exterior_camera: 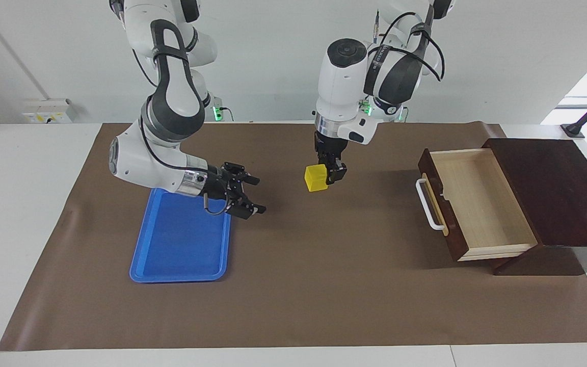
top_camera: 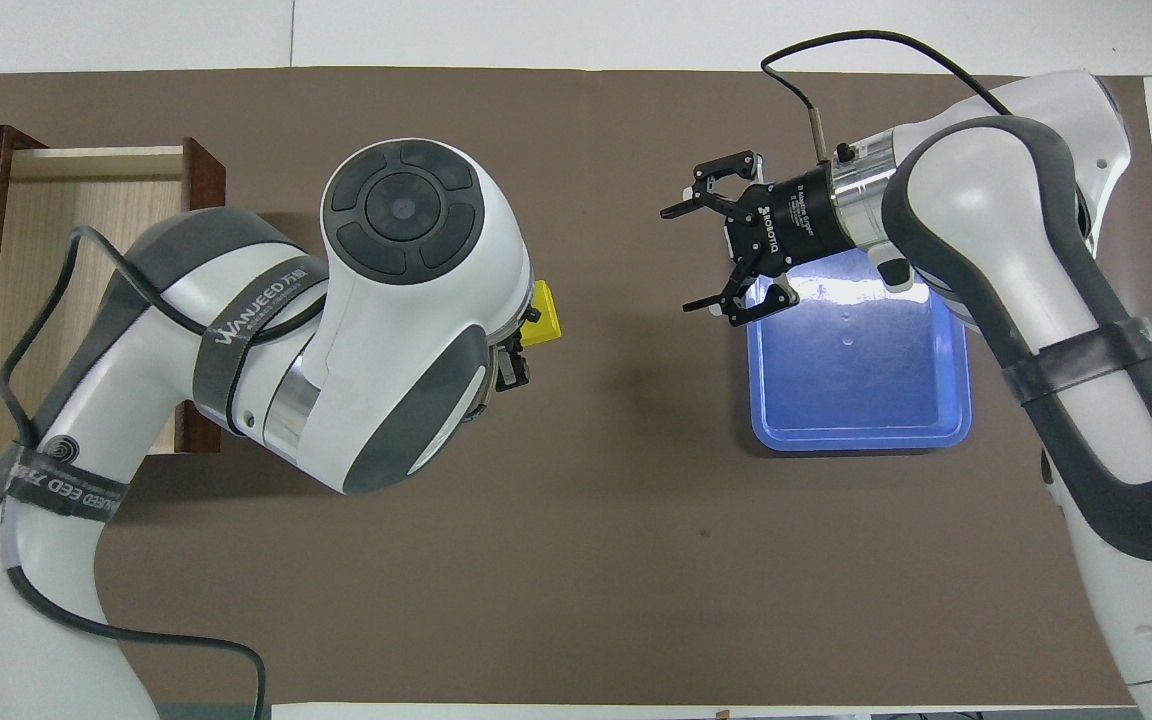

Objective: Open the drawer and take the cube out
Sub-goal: 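Carry the cube toward the right gripper while the right gripper approaches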

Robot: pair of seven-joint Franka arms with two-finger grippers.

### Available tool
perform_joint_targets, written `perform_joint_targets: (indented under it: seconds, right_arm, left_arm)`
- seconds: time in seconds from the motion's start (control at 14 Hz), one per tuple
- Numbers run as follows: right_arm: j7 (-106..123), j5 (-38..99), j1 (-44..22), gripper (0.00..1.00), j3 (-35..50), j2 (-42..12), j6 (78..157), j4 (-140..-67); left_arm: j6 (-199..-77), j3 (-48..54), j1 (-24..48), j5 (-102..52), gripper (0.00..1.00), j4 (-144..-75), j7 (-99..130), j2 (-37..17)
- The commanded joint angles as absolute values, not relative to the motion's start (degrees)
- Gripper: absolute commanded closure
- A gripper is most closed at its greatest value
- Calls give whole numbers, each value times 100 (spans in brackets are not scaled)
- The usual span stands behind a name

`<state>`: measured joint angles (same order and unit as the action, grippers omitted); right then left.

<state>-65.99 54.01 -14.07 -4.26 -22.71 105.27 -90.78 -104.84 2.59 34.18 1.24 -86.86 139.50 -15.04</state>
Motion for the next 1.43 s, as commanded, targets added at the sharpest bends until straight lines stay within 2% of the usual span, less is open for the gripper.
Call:
perform_joint_targets:
  seconds: [0.0,0.43,0.79,1.36]
  right_arm:
    - [-7004,5072,-1704,0,-422,-2452,10397,-8684]
    - [-7127,4992,-1942,0,-413,-2417,10099,-8745]
    - [-7716,4844,-2434,0,-431,-2417,10195,-8684]
    - [-7840,4851,-2461,0,-404,-2417,10318,-8675]
  left_arm:
    - [-10556,158,3498,88,100,-8798,14027,-1450]
    - [-10547,158,3498,97,100,-8850,14027,-1441]
    - [-10556,149,3489,97,100,-8868,14036,-1433]
    - [-10547,149,3498,97,100,-8938,14036,-1389]
